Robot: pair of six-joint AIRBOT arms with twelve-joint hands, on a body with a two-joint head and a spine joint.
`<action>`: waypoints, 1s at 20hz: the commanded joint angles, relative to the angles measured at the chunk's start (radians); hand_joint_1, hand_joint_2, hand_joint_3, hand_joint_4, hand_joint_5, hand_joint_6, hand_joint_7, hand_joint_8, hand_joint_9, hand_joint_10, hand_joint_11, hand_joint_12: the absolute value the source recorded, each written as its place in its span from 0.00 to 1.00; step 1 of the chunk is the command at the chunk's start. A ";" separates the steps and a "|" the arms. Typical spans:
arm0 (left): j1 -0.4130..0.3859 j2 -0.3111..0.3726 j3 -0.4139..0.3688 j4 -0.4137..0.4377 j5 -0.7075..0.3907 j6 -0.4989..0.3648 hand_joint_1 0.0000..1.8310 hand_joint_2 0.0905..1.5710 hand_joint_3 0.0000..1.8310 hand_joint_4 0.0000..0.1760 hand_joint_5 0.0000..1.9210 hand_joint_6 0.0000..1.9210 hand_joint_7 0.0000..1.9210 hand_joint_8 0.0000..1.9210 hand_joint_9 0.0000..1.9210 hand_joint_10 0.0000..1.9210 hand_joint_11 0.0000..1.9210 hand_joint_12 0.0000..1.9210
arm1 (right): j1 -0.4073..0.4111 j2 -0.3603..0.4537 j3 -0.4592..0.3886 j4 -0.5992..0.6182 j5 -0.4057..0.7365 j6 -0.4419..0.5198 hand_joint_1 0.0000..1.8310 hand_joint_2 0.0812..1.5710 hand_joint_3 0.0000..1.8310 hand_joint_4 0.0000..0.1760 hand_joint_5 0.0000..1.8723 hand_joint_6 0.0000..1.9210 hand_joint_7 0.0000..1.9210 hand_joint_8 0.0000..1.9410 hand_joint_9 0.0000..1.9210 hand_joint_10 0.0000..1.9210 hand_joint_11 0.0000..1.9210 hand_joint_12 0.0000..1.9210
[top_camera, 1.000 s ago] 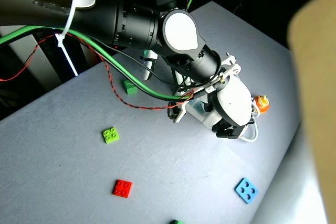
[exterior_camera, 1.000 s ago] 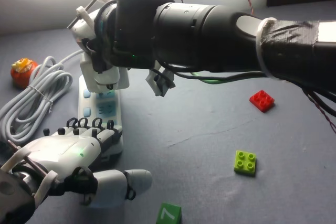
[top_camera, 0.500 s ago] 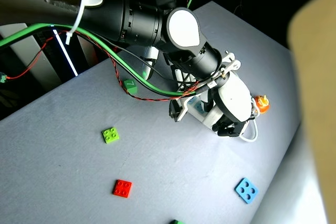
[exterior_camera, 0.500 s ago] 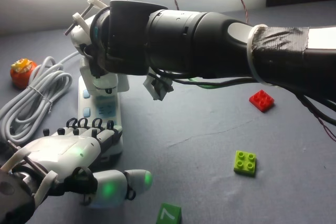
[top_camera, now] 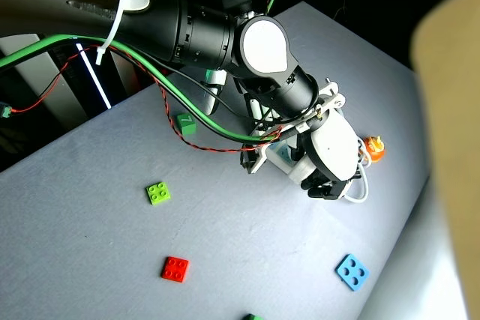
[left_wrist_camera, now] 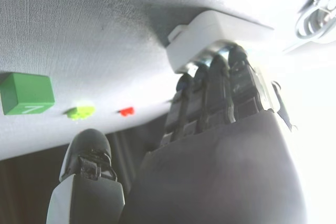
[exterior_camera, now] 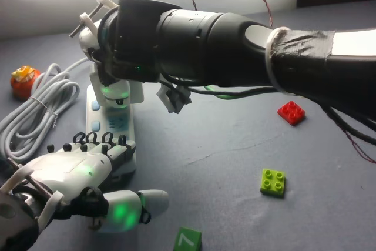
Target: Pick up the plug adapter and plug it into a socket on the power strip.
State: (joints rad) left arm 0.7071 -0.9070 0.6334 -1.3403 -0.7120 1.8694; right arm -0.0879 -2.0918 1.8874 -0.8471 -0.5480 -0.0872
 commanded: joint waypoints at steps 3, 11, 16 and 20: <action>0.005 -0.004 -0.003 -0.017 0.049 -0.005 0.00 0.73 0.00 0.00 0.03 0.00 0.05 0.00 0.03 0.00 0.00 0.05 | -0.040 -0.023 -0.004 0.073 0.070 -0.010 0.68 0.66 0.00 0.00 0.54 0.45 0.61 0.39 0.69 0.00 0.40 0.61; 0.003 -0.004 -0.002 -0.017 0.049 -0.007 0.00 0.73 0.00 0.00 0.04 0.00 0.06 0.00 0.04 0.00 0.00 0.07 | -0.024 -0.014 -0.004 0.092 0.095 -0.026 0.68 0.67 0.00 0.00 0.53 0.46 0.61 0.39 0.69 0.00 0.40 0.60; 0.003 -0.004 -0.002 -0.017 0.049 -0.007 0.00 0.73 0.00 0.00 0.04 0.00 0.06 0.00 0.05 0.00 0.00 0.08 | -0.022 -0.005 -0.005 0.092 0.106 -0.026 0.68 0.66 0.00 0.00 0.54 0.46 0.61 0.39 0.69 0.00 0.40 0.60; 0.002 -0.004 -0.001 -0.017 0.049 -0.007 0.00 0.74 0.00 0.00 0.04 0.00 0.06 0.00 0.04 0.00 0.00 0.08 | -0.022 0.009 -0.016 0.092 0.120 -0.030 0.68 0.66 0.00 0.00 0.54 0.45 0.61 0.39 0.69 0.00 0.40 0.60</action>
State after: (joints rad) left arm 0.7063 -0.9070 0.6334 -1.3396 -0.7097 1.8687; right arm -0.0971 -2.0674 1.8832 -0.7963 -0.4976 -0.1356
